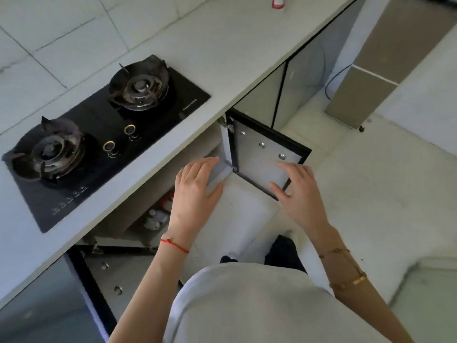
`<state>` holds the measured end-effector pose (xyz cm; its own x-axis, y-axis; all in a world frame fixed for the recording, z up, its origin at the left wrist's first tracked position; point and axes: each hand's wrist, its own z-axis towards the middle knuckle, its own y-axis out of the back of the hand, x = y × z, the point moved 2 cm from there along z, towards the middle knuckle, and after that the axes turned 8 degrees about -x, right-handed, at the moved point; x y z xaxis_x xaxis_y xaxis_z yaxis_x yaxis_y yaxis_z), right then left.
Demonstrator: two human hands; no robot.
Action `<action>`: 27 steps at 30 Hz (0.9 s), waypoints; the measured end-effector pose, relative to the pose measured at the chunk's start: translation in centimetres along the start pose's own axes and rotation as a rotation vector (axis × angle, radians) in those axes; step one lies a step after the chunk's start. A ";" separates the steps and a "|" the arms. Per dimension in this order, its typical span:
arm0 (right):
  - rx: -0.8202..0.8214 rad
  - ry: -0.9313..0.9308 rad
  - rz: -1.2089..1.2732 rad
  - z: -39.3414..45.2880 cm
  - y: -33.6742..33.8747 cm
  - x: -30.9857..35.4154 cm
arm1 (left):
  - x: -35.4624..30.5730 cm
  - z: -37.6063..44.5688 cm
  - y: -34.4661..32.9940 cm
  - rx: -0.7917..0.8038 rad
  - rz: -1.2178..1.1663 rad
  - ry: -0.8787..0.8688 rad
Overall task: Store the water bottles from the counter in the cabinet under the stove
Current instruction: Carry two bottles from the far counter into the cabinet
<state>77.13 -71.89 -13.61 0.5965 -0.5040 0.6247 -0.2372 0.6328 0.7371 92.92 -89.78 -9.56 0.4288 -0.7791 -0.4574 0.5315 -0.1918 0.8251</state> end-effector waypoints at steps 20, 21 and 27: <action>-0.162 -0.162 -0.084 12.7 22.4 -27.4 | -28.5 15.9 -23.5 0.063 -0.209 -0.191; -0.161 -0.168 -0.078 13.6 22.9 -28.4 | -29.3 16.6 -24.2 0.059 -0.204 -0.184; -0.141 -0.169 -0.043 20.5 24.2 -33.9 | -32.8 22.2 -28.2 0.023 -0.180 -0.139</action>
<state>35.41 -51.55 -11.69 0.4634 -0.6162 0.6368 -0.0980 0.6786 0.7279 47.61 -72.06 -10.43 0.2226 -0.8057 -0.5488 0.5730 -0.3473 0.7423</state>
